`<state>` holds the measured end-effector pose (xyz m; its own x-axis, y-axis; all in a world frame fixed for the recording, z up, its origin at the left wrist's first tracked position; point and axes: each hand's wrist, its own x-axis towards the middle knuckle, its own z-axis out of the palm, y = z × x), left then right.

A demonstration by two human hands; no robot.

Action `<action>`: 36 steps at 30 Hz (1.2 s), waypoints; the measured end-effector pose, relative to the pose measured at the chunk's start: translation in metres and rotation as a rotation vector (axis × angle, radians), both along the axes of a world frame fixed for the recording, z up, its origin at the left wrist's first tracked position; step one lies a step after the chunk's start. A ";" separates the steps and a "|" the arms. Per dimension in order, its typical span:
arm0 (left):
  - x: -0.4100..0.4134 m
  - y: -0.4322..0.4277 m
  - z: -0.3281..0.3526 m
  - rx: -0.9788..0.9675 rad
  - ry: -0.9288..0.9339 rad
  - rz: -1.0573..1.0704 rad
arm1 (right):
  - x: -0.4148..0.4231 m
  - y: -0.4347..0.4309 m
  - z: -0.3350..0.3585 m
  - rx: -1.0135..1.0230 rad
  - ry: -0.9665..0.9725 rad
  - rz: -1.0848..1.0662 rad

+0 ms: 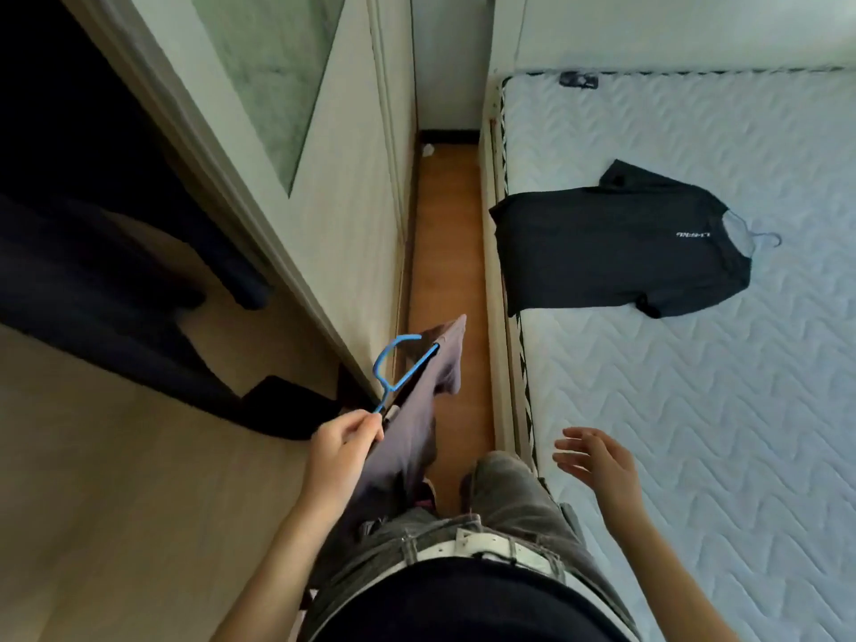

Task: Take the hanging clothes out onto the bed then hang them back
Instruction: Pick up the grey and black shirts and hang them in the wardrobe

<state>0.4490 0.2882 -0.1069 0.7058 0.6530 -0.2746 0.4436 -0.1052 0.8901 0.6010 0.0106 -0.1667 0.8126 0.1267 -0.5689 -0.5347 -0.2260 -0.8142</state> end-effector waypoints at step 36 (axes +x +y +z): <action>0.685 0.329 -0.030 0.072 0.208 -0.263 | 0.575 0.248 -0.015 0.010 0.061 -0.599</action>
<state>1.1343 0.6174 -0.1371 0.7864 0.4791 -0.3899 0.5639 -0.2993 0.7697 1.1757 0.2586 -0.1817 0.7101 -0.3375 -0.6180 -0.6124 0.1370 -0.7786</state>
